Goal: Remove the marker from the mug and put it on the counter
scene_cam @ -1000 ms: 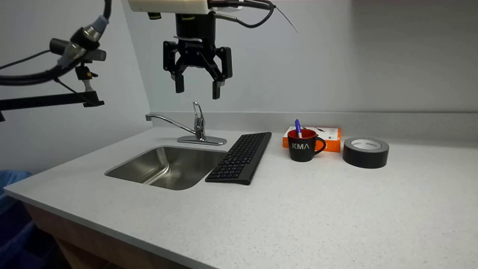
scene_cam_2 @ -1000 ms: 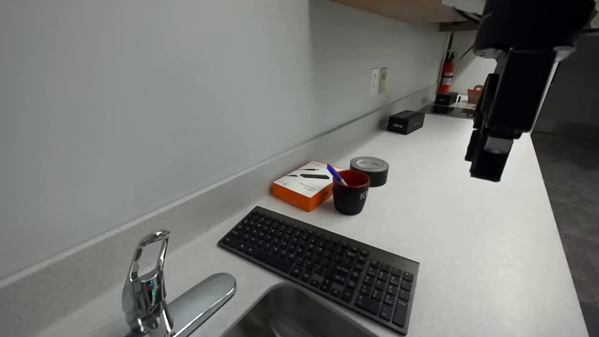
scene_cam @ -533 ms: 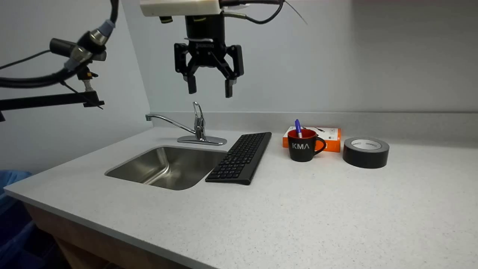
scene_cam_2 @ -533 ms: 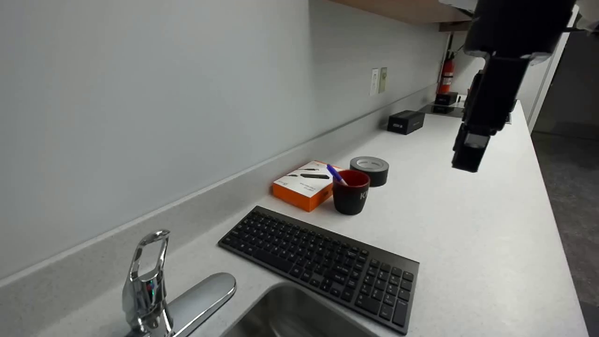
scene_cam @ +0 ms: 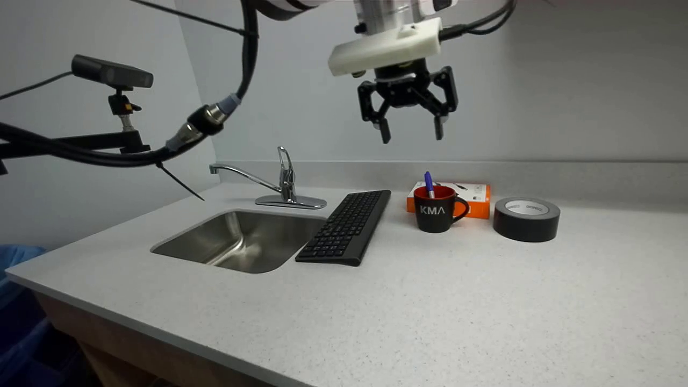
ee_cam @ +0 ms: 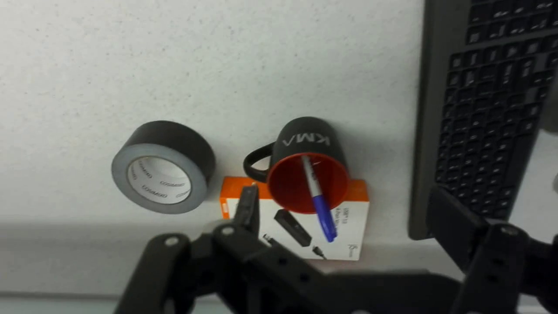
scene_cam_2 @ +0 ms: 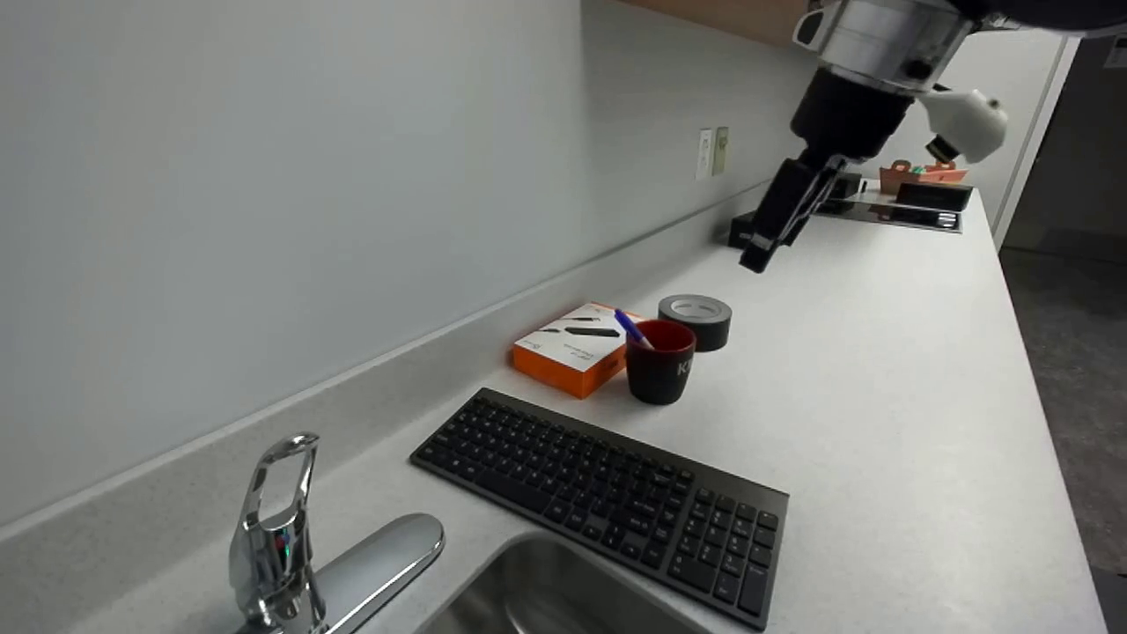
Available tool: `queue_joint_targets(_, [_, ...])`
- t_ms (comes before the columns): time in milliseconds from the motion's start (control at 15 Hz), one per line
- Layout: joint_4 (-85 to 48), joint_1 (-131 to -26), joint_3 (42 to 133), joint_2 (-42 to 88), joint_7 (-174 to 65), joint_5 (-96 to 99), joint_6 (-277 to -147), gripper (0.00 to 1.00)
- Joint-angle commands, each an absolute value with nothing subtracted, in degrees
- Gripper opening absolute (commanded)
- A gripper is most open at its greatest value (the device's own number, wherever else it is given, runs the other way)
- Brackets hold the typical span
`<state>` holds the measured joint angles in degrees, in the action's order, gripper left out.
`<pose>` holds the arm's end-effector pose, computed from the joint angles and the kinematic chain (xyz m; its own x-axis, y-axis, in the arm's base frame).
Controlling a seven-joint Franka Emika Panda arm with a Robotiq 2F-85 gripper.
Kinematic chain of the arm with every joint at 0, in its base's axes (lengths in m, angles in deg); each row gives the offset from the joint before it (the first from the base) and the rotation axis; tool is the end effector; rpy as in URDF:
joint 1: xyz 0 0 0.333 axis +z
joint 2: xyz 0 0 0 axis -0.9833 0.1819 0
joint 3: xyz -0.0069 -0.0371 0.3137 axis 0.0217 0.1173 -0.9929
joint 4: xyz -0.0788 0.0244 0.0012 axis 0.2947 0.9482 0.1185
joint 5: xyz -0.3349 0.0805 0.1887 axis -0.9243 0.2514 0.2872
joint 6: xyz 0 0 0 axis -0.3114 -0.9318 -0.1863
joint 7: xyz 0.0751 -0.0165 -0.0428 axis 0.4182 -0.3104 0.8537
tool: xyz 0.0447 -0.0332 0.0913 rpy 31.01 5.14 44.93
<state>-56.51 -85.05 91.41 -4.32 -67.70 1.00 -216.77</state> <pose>0.4993 -0.1243 0.4716 0.9413 -0.0409 0.3352 -0.0684 -0.9952 0.0706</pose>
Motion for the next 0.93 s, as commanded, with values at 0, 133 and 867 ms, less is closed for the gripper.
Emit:
queue_joint_targets(0, [-55.5,-85.9,91.6,-2.4,-67.5,1.1,-218.1,1.0])
queue_joint_targets(133, [-55.0,-86.1,91.7,-0.8,-67.5,1.1,-218.3,1.0])
queue_joint_targets(867, [-50.6,-85.6,91.9,9.6,-73.8,10.0,-230.4,1.0])
